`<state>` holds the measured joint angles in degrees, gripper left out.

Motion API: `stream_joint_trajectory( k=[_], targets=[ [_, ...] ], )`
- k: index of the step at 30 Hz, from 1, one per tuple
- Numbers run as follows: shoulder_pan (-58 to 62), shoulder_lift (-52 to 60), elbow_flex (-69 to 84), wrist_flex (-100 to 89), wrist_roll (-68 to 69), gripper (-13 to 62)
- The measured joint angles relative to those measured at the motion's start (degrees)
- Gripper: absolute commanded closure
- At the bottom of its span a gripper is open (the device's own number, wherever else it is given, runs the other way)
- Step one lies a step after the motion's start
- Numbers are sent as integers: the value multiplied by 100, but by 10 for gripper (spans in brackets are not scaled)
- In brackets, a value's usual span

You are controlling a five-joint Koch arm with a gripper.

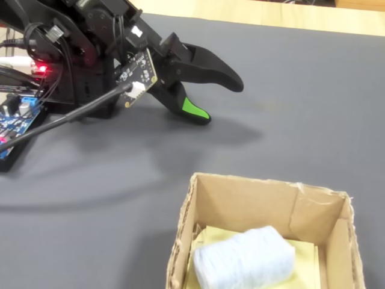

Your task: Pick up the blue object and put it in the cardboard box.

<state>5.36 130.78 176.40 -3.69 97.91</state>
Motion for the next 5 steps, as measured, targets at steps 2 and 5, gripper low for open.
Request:
stream_joint_trajectory(
  k=[2, 5],
  targets=[
    [0, -9, 9, 0, 0, 156],
    [0, 0, 0, 0, 0, 156]
  ],
)
